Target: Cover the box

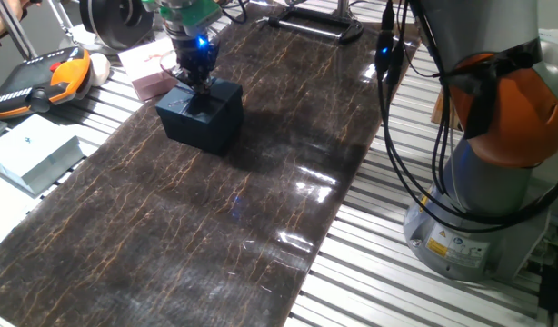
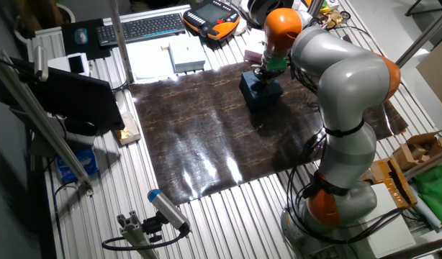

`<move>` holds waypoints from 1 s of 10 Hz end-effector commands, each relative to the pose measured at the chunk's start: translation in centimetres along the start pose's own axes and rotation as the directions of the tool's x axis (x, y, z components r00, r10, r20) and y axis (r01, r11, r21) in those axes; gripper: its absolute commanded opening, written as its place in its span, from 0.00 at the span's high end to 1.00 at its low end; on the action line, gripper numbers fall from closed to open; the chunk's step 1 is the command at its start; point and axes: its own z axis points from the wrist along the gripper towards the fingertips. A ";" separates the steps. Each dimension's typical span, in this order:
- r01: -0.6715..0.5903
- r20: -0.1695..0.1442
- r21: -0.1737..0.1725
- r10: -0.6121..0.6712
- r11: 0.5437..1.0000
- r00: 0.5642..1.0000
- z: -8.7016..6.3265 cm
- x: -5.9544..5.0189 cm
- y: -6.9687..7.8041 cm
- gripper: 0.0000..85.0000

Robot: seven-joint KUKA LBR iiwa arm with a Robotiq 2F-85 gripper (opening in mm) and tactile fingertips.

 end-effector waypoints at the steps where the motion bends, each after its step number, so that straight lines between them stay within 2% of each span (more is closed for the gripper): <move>1: 0.005 -0.001 -0.005 -0.005 1.000 1.000 0.1 0.0 0.0 0.99; 5: 0.027 -0.002 -0.016 -0.027 1.000 1.000 0.5 0.0 0.3 0.99; 10: 0.035 -0.001 -0.020 -0.035 0.999 0.999 0.5 0.2 -0.2 0.99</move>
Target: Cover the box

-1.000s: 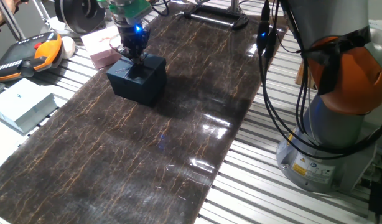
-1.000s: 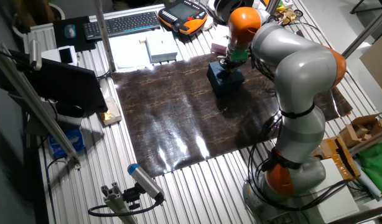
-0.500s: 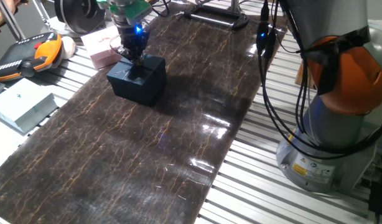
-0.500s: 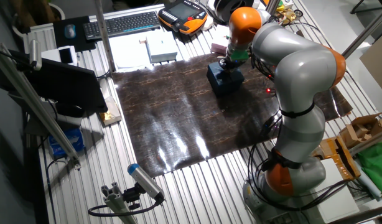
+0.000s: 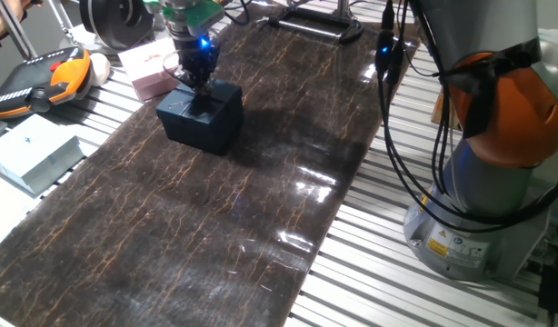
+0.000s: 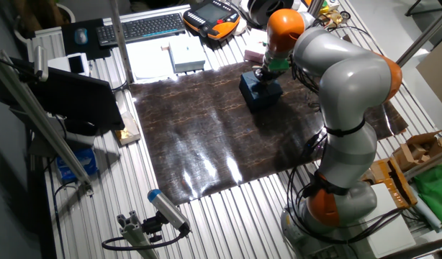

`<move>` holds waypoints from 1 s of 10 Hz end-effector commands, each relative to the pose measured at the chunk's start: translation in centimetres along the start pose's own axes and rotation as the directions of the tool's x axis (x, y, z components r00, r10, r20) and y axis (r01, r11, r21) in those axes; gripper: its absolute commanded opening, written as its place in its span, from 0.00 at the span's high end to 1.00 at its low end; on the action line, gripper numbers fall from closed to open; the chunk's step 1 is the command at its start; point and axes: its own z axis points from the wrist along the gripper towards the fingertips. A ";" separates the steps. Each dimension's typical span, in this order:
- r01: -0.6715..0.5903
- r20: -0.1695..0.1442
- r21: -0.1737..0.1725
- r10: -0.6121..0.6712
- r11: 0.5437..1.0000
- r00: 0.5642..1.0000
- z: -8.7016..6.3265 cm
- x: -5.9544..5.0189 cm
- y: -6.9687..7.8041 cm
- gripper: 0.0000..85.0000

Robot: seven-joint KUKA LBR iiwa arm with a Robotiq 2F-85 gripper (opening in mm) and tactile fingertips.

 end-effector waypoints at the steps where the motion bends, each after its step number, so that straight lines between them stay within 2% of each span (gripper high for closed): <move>1: 0.001 0.000 -0.002 -0.001 1.000 1.000 0.1 0.0 0.0 0.99; 8: 0.006 0.003 -0.004 -0.006 1.000 1.000 0.6 0.0 0.2 0.99; 10: 0.008 -0.004 -0.013 -0.008 1.000 1.000 0.9 0.0 0.2 0.99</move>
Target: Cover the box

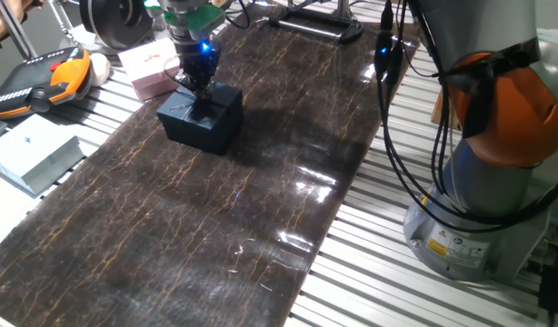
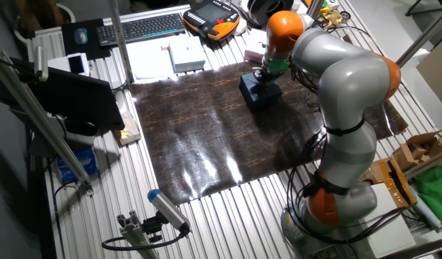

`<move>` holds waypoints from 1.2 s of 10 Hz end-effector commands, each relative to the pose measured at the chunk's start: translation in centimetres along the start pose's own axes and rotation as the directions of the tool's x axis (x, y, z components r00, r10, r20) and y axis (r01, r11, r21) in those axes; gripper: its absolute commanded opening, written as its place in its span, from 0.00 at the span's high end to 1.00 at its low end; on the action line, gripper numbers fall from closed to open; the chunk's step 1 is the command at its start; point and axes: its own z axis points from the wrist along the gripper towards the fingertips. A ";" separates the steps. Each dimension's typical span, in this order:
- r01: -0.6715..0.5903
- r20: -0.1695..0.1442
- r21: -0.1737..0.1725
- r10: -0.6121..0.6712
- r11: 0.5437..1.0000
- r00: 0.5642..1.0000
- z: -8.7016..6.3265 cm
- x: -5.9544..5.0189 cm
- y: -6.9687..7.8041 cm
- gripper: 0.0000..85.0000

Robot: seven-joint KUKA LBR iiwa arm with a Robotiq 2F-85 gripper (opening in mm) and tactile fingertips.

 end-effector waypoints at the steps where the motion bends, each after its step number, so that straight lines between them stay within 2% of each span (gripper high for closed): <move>1: 0.001 -0.001 -0.004 -0.001 1.000 1.000 0.2 0.0 0.0 0.99; 12: 0.023 -0.013 -0.025 -0.023 0.999 1.000 1.3 -0.1 -0.2 0.99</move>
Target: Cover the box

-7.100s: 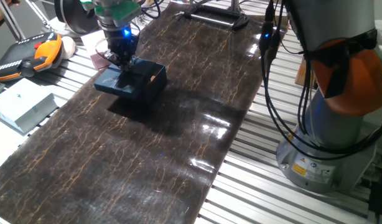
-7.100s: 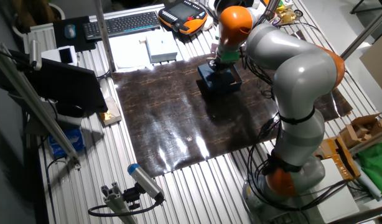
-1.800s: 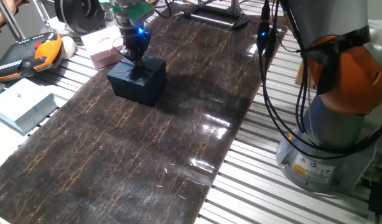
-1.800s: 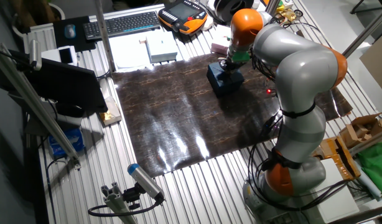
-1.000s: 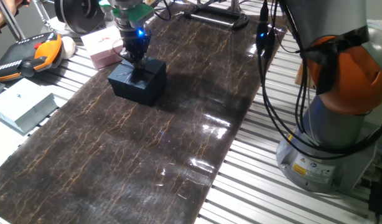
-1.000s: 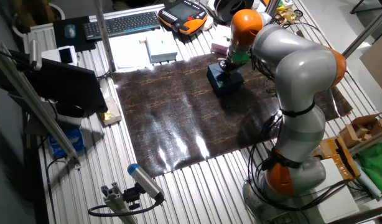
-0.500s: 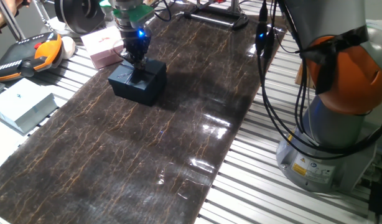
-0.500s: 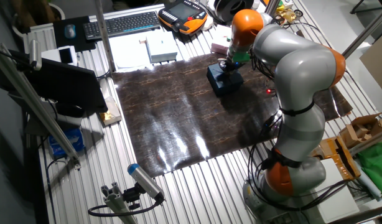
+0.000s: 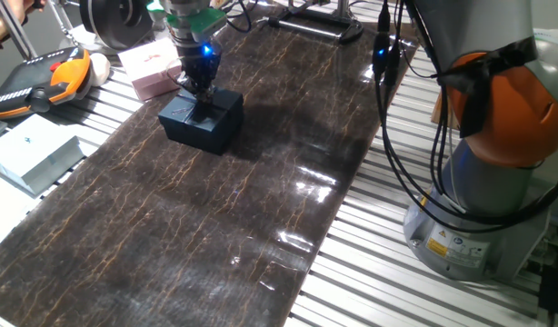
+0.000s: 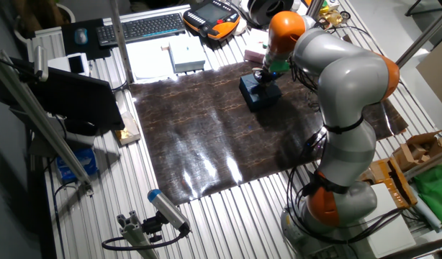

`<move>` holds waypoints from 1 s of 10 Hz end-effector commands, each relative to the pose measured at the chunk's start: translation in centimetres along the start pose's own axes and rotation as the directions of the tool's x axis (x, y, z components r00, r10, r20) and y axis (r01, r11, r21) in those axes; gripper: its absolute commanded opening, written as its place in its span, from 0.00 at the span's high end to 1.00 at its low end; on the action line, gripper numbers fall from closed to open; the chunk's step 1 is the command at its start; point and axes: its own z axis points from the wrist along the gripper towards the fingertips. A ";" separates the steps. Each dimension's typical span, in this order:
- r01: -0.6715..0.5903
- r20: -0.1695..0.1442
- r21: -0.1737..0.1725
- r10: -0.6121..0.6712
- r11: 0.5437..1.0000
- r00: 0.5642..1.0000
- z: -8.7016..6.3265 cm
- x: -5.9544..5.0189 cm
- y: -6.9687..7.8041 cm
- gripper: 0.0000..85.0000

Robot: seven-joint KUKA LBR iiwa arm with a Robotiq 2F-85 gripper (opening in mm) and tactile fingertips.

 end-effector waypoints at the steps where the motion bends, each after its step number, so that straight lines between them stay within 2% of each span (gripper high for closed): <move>1: 0.001 -0.001 0.000 -0.001 1.000 1.000 0.0 0.0 0.0 0.99; 5: 0.017 -0.003 -0.001 -0.017 1.000 1.000 0.3 0.0 0.1 0.99; 6: 0.031 -0.007 0.001 -0.031 1.000 1.000 0.4 -0.1 0.1 0.96; 7: 0.029 -0.006 0.001 -0.029 1.000 1.000 0.4 -0.1 0.1 0.79; 8: 0.020 0.000 -0.002 -0.020 1.000 1.000 0.5 -0.1 0.1 0.68; 10: 0.010 0.007 -0.004 -0.010 1.000 1.000 0.4 -0.1 0.1 0.58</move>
